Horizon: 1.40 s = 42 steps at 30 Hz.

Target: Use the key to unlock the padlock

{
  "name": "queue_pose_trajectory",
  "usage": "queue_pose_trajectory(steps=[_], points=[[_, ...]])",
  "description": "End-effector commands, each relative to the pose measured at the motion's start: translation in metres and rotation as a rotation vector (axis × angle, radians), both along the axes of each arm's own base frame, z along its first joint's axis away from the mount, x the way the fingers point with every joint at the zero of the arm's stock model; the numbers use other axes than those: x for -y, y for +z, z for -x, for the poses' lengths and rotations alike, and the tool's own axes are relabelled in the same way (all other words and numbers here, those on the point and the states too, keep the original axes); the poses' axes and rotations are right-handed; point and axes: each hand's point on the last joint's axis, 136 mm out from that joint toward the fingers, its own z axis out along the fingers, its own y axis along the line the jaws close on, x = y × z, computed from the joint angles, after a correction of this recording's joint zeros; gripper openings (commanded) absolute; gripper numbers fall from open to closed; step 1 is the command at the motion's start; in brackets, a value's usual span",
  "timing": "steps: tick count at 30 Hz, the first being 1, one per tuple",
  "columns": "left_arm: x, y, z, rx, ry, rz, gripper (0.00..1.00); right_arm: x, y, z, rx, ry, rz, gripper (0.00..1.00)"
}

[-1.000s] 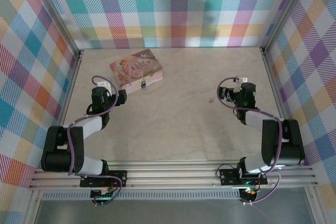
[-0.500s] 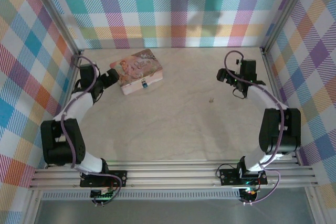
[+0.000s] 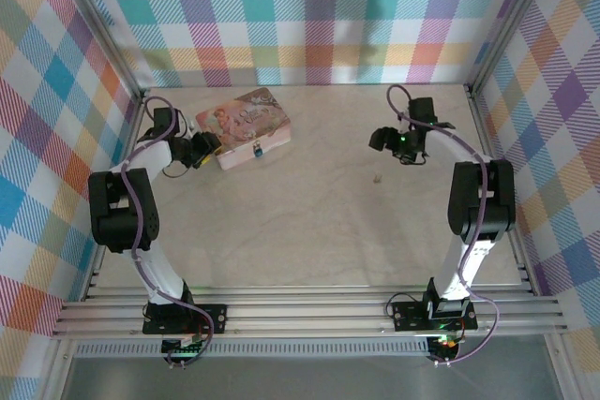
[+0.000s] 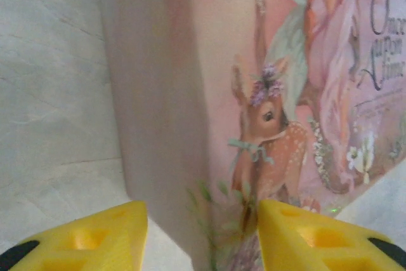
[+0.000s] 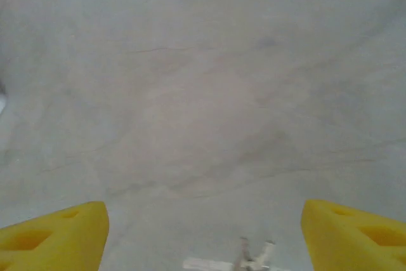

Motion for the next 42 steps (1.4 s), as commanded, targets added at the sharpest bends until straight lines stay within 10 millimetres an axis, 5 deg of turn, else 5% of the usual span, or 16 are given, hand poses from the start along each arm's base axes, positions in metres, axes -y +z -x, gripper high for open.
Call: queue_pose_trajectory(steps=[1,12,23,27,32,42], points=[[0.009,-0.023,0.037,-0.149,-0.053,0.024,0.38,-0.033,0.011,-0.003,-0.015,0.081,-0.024,0.79],[0.019,-0.032,0.103,-0.251,-0.119,0.008,0.27,-0.156,0.023,-0.035,-0.013,0.308,-0.077,0.79],[0.021,-0.023,0.162,-0.316,-0.159,-0.045,0.27,-0.266,0.021,-0.021,-0.012,0.513,-0.137,0.80],[0.019,-0.018,0.175,-0.320,-0.145,-0.064,0.31,-0.285,0.012,-0.015,-0.015,0.550,-0.155,0.79],[0.016,-0.014,0.172,-0.315,-0.082,-0.035,0.53,-0.297,-0.002,0.003,-0.050,0.598,-0.151,0.74],[0.022,-0.019,0.123,-0.286,-0.051,0.055,0.51,-0.292,-0.004,0.028,-0.063,0.656,-0.112,0.47]])
